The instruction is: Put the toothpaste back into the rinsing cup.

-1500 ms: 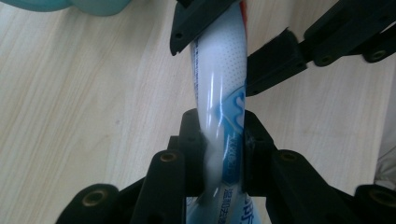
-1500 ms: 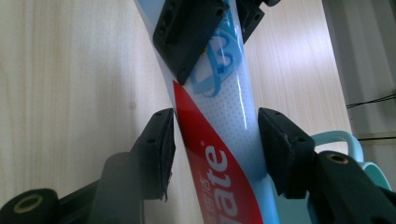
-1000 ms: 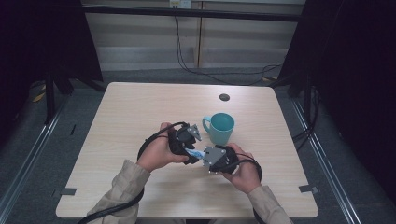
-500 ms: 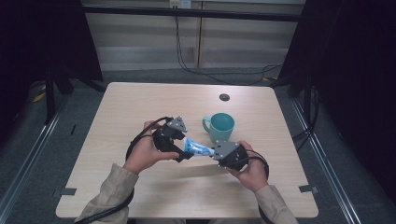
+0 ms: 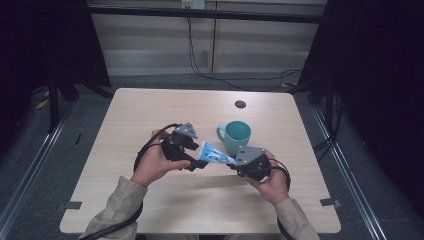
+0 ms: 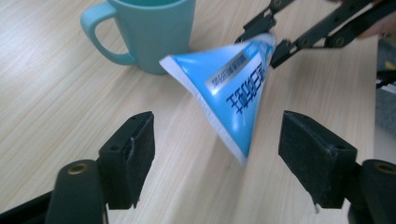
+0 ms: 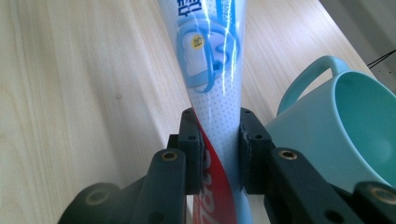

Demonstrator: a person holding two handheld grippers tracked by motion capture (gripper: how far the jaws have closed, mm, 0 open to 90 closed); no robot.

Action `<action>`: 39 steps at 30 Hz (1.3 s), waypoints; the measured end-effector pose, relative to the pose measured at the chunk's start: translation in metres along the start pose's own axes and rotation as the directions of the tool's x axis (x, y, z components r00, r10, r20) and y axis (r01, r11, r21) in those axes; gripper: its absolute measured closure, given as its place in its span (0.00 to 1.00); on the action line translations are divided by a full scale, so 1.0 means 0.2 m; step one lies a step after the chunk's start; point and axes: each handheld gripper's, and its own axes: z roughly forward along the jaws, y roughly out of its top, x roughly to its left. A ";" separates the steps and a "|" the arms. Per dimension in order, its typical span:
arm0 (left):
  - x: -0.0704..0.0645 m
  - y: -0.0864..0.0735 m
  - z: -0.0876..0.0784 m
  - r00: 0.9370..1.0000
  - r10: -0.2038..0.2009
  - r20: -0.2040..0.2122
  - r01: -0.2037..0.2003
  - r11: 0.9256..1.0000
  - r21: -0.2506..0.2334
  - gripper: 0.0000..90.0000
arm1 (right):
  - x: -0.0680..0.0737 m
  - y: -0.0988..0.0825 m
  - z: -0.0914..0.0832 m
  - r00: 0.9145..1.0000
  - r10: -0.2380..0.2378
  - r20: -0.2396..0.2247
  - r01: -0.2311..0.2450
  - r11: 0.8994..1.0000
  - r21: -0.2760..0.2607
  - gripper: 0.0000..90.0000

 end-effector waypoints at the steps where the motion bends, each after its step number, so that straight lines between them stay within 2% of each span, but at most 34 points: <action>1: 0.00 0.00 0.00 1.000 -0.007 0.017 0.007 1.000 -0.007 0.36 | 0.00 0.00 0.00 1.000 -0.005 0.001 0.005 1.000 -0.001 0.83; 2: 0.01 0.01 0.00 1.000 -0.010 0.021 0.010 1.000 -0.009 0.43 | 0.00 0.00 0.00 1.000 0.000 0.000 0.000 1.000 -0.008 0.83; 4: 0.01 0.01 0.00 1.000 -0.025 0.018 0.025 1.000 -0.002 0.43 | 0.00 0.00 0.01 1.000 0.008 -0.004 -0.008 1.000 -0.017 0.83; 6: 0.02 0.01 0.00 0.997 -0.063 0.046 0.064 0.998 -0.013 0.46 | 0.00 0.00 0.01 1.000 0.008 -0.005 -0.009 1.000 -0.026 0.83; 8: 0.03 0.02 0.01 0.996 -0.066 0.057 0.067 0.998 -0.008 0.54 | 0.00 0.01 0.01 1.000 0.003 -0.006 -0.003 1.000 -0.027 0.83; 9: 0.02 0.02 0.01 0.995 -0.072 0.069 0.073 0.997 -0.003 0.66 | 0.01 0.01 0.01 1.000 0.008 -0.009 -0.008 0.999 -0.032 0.83; 14: 0.03 0.03 0.01 0.991 -0.107 0.085 0.105 0.994 0.021 0.73 | 0.00 0.01 0.01 1.000 0.000 -0.004 0.000 0.999 -0.039 0.83; 15: 0.02 0.04 0.00 0.987 -0.135 0.086 0.132 0.990 0.041 0.78 | 0.00 0.01 0.01 1.000 0.003 0.002 -0.003 0.999 -0.041 0.83; 16: 0.02 0.04 0.00 0.987 -0.135 0.086 0.132 0.990 0.041 0.79 | 0.00 0.01 0.01 1.000 0.003 0.002 -0.003 0.999 -0.041 0.83; 17: 0.02 0.05 -0.01 0.985 -0.152 0.085 0.149 0.988 0.044 0.81 | 0.00 0.01 0.01 1.000 0.010 0.004 -0.010 0.999 -0.049 0.83; 19: 0.02 0.06 -0.01 0.985 -0.156 0.077 0.153 0.987 0.050 0.84 | 0.00 0.01 0.01 1.000 0.009 0.014 -0.008 0.998 -0.056 0.82; 23: 0.01 0.08 -0.03 0.986 -0.150 0.067 0.146 0.988 0.059 0.88 | 0.00 0.01 0.00 1.000 0.009 0.019 -0.008 0.998 -0.067 0.81; 25: 0.01 0.10 -0.05 0.984 -0.161 0.073 0.158 0.987 0.042 0.91 | 0.01 0.02 0.00 0.999 0.015 0.038 -0.012 0.997 -0.080 0.79; 28: 0.00 0.11 -0.06 0.986 -0.154 0.069 0.152 0.988 0.034 0.94 | 0.01 0.02 0.00 0.999 0.022 0.048 -0.017 0.996 -0.087 0.76; 29: -0.01 0.14 -0.08 0.988 -0.145 0.060 0.143 0.989 0.029 0.95 | 0.01 0.03 0.00 0.997 0.029 0.066 -0.023 0.996 -0.091 0.73; 30: -0.01 0.14 -0.08 0.988 -0.145 0.060 0.143 0.989 0.029 0.96 | 0.01 0.03 0.00 0.997 0.029 0.066 -0.023 0.996 -0.091 0.73; 33: -0.05 0.19 -0.11 0.993 -0.112 0.030 0.112 0.994 0.020 0.97 | 0.02 0.04 0.00 0.995 0.063 0.082 -0.053 0.992 -0.114 0.69; 36: -0.07 0.22 -0.12 0.994 -0.105 0.022 0.105 0.994 0.025 0.98 | 0.02 0.05 0.00 0.993 0.071 0.099 -0.058 0.991 -0.124 0.68; 39: -0.08 0.27 -0.14 0.997 -0.083 -0.002 0.083 0.996 0.038 0.99 | 0.01 0.06 -0.01 0.989 0.104 0.101 -0.089 0.986 -0.141 0.65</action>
